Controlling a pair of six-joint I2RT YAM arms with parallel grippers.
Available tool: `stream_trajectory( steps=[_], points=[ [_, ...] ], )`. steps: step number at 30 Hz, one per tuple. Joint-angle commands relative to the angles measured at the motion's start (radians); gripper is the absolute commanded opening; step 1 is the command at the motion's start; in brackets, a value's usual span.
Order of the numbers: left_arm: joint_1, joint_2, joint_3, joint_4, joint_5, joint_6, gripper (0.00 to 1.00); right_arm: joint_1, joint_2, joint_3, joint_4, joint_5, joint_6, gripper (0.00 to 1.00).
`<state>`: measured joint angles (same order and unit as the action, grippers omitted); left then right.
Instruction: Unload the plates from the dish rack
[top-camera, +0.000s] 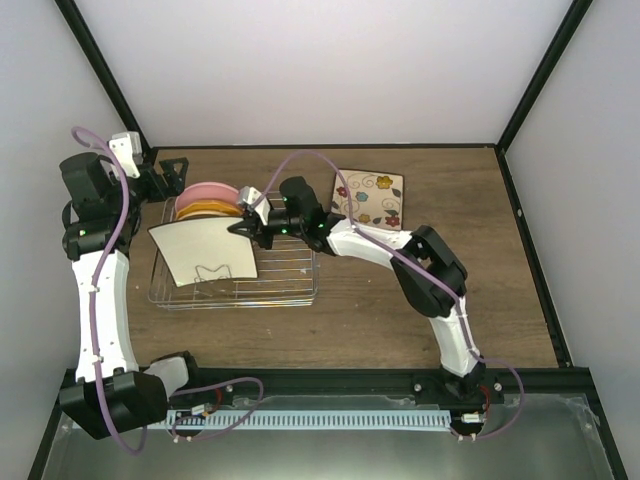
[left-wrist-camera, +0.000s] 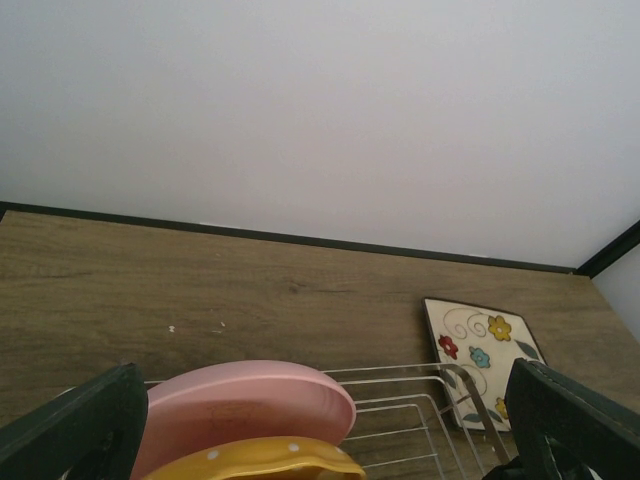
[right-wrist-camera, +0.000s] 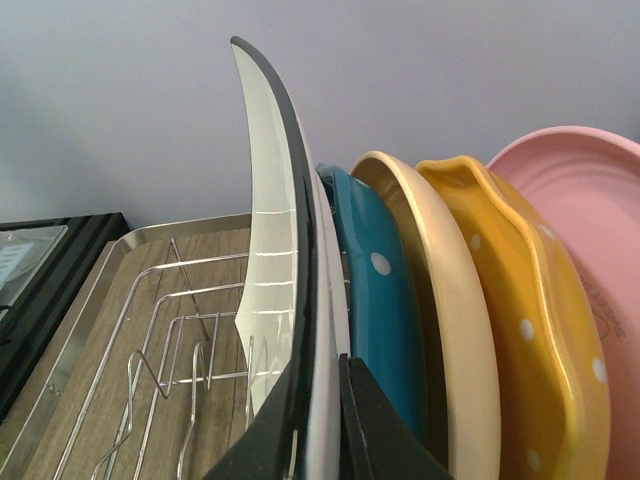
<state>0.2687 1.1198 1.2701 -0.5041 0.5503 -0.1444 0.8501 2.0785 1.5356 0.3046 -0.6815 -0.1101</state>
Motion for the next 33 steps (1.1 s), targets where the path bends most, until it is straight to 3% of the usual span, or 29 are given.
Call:
stream_trajectory(
  steps=[1,15,24,28,33],
  points=[
    [0.004,-0.013,-0.001,0.001,0.002,0.003,1.0,0.009,-0.14,0.017,0.152,-0.049,0.077,0.01],
    [0.003,-0.021,0.033,0.016,-0.005,-0.029,1.0,-0.021,-0.302,-0.056,0.178,-0.026,0.097,0.01],
    [0.004,0.027,0.197,0.106,-0.031,-0.148,1.0,-0.106,-0.441,-0.136,0.166,-0.047,0.141,0.01],
    [0.004,0.062,0.264,0.165,-0.05,-0.21,1.0,-0.184,-0.498,-0.134,0.142,-0.03,0.181,0.01],
    [0.006,0.1,0.306,0.215,-0.056,-0.26,1.0,-0.374,-0.547,-0.118,0.174,-0.005,0.374,0.01]
  ],
)
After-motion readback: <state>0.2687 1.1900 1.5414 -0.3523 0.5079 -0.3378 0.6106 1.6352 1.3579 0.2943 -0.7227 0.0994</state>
